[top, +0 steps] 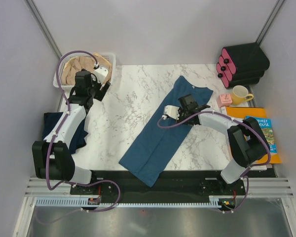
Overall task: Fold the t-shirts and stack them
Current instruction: Rotate the tshirt 90 degrees
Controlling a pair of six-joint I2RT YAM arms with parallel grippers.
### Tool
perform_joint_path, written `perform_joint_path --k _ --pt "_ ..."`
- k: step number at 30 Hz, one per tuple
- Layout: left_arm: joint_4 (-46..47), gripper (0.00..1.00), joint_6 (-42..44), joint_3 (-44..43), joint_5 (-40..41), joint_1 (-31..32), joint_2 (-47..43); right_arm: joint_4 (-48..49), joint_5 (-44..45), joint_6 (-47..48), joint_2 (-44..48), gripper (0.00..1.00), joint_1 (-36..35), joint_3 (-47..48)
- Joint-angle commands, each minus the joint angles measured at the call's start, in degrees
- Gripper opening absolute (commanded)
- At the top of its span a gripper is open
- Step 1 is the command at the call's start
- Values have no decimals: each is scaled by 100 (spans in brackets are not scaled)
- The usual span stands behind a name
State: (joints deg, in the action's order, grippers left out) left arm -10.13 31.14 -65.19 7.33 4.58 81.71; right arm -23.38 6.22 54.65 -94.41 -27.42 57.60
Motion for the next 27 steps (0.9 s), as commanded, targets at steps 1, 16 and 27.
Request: perform_joint_path --k 1,16,27 --pt "240 99 50 -73 5 -18 -85 483 134 -69 -200 43 52 -12" --pt "257 99 51 -3 -39 -18 -68 861 573 -113 -438 40 176 75" --pt "266 99 68 -47 -56 -18 -24 844 556 -86 -455 17 228 40"
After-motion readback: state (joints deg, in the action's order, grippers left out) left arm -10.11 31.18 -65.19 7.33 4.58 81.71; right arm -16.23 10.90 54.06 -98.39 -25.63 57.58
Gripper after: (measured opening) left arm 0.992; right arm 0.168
